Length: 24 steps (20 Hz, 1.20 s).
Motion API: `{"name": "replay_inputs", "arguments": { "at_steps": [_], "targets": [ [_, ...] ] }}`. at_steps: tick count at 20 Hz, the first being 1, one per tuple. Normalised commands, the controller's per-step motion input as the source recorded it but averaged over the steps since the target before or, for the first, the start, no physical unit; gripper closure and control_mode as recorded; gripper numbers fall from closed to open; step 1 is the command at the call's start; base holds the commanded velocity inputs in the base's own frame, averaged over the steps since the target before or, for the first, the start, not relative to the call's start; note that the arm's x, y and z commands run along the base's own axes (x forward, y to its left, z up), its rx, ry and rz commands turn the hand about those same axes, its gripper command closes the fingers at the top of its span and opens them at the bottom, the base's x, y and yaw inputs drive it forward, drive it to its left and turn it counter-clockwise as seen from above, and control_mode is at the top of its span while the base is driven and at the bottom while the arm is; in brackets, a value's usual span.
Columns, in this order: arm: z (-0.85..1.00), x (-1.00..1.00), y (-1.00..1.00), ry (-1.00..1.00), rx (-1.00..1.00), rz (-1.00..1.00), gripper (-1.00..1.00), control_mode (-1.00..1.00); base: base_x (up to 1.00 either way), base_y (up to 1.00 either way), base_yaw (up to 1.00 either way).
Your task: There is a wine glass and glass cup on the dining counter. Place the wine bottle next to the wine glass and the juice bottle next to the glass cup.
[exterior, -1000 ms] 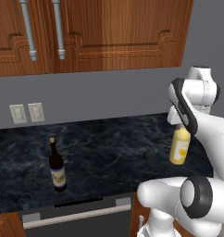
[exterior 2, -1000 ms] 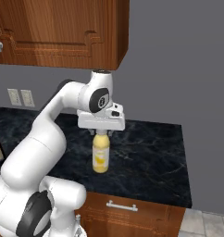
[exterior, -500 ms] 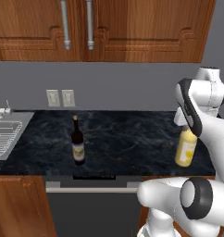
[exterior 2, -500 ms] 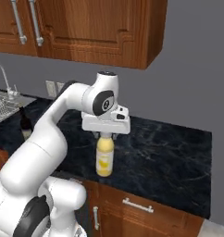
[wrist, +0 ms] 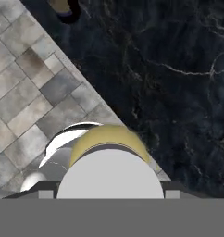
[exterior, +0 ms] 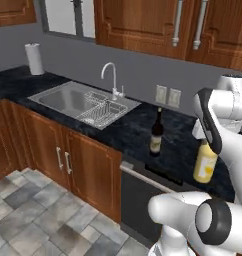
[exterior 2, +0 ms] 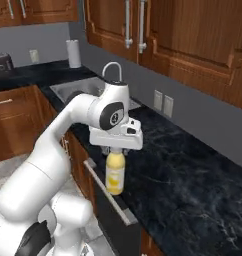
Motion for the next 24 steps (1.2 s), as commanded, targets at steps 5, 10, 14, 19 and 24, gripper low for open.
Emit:
{"name": "replay_inputs", "arguments": {
  "at_steps": [5, 10, 14, 19, 24],
  "targets": [
    [0.00, 0.00, 0.00, 0.00, 0.00, 0.00, 1.00, 1.00, -0.07, 0.01, 1.00],
    [0.00, 0.00, 0.00, 0.00, 0.00, 0.00, 1.00, 1.00, -0.04, 0.00, 1.00],
    [0.00, 0.00, 0.00, 0.00, 0.00, 0.00, 1.00, 1.00, -0.03, 0.00, 1.00],
    [0.00, 0.00, 0.00, 0.00, 0.00, 0.00, 1.00, 1.00, -0.04, 0.00, 1.00],
    [0.00, 0.00, 0.00, 0.00, 0.00, 0.00, 1.00, 1.00, 0.00, 0.03, 0.99]
  ]
}}
